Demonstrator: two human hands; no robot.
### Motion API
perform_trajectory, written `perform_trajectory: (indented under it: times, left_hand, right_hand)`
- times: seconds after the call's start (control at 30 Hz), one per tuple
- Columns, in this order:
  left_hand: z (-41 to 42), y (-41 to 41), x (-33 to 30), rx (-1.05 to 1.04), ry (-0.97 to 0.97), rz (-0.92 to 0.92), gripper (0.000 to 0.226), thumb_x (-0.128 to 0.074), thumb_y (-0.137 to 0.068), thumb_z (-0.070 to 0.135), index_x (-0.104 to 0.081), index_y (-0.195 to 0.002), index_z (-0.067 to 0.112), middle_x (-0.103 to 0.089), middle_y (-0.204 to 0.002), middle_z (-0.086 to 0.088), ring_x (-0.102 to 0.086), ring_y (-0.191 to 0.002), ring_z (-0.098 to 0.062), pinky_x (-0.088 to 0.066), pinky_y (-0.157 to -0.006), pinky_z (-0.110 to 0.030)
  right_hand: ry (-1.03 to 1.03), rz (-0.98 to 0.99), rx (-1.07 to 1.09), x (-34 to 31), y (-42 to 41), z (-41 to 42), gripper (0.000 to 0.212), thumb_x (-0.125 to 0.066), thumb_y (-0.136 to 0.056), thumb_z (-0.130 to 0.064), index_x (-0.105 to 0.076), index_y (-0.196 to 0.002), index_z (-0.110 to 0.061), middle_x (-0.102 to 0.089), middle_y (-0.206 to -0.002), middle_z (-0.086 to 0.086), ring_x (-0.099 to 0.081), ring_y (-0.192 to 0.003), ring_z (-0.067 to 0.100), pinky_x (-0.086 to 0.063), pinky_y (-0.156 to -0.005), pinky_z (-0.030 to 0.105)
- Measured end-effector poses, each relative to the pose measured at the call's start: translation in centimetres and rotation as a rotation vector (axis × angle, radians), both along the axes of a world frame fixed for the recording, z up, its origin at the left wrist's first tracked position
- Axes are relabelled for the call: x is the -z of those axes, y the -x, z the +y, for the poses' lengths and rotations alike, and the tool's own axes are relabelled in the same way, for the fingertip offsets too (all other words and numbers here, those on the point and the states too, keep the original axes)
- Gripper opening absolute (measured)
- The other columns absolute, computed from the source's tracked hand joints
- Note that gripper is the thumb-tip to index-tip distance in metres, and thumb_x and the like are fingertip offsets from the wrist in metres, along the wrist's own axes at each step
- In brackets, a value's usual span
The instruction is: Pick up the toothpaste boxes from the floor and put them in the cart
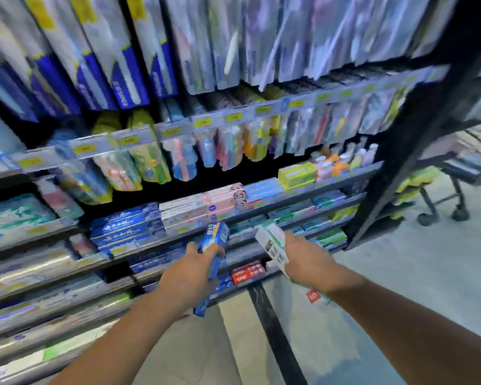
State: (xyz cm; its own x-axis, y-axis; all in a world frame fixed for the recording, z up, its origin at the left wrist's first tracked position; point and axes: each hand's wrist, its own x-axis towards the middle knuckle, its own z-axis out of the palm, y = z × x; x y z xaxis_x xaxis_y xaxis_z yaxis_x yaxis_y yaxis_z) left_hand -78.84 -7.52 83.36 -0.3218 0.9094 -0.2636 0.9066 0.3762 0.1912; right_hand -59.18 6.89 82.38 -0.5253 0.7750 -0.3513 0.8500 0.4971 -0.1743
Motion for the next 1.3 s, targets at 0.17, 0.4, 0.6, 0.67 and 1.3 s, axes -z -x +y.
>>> perform_trajectory:
  times: [0.17,0.4,0.6,0.67,1.3]
  left_hand:
    - [13.6,-11.8,-0.4,0.271,-0.031,-0.007,0.048,-0.061,-0.087,0.038,-0.031,-0.125,0.041,-0.034,-0.115,-0.004,-0.060,-0.078,-0.030,-0.051,-0.068,-0.037]
    - [28.1,-28.2,-1.0,0.514,-0.070,-0.023,0.048,-0.062,-0.083,0.038,-0.032,-0.120,0.043,-0.037,-0.113,-0.002,-0.057,-0.079,-0.029,-0.050,-0.071,-0.037]
    - [37.5,-39.4,-0.6,0.734,-0.067,-0.035,0.044,-0.063,-0.084,0.041,-0.034,-0.118,0.042,-0.035,-0.106,-0.002,-0.054,-0.083,-0.029,-0.047,-0.073,-0.035]
    - [40.9,-42.4,0.0,0.784,-0.052,-0.050,0.044,-0.064,-0.083,0.041,-0.034,-0.116,0.043,-0.034,-0.104,-0.001,-0.057,-0.081,-0.028,-0.050,-0.075,-0.037]
    - [78.3,-64.3,0.0,1.083,0.028,-0.071,0.044,-0.063,-0.085,0.038,-0.035,-0.117,0.042,-0.032,-0.109,-0.002,-0.052,-0.070,-0.023,-0.050,-0.067,-0.034]
  right_hand:
    - [-0.011,0.008,0.283,-0.7,-15.4,8.4,0.044,-0.056,-0.090,-0.019,-0.034,-0.127,-0.012,-0.050,-0.129,0.012,-0.056,-0.116,0.033,-0.046,-0.087,0.038]
    - [-0.114,0.027,0.576,-1.3,-34.1,15.6,0.042,-0.055,-0.087,-0.018,-0.037,-0.125,-0.011,-0.053,-0.120,0.011,-0.059,-0.107,0.031,-0.040,-0.072,0.033]
    - [-0.169,0.039,0.784,-0.5,-44.7,20.2,0.037,-0.054,-0.089,-0.023,-0.037,-0.120,-0.012,-0.053,-0.116,0.010,-0.061,-0.103,0.034,-0.040,-0.069,0.034]
    - [-0.189,0.023,0.819,0.3,-47.3,22.3,0.035,-0.053,-0.088,-0.022,-0.037,-0.118,-0.012,-0.054,-0.112,0.010,-0.062,-0.100,0.034,-0.039,-0.066,0.033]
    - [-0.174,-0.035,1.144,0.4,-65.5,51.9,0.041,-0.055,-0.088,-0.025,-0.036,-0.122,-0.013,-0.053,-0.109,0.008,-0.060,-0.092,0.028,-0.039,-0.062,0.031]
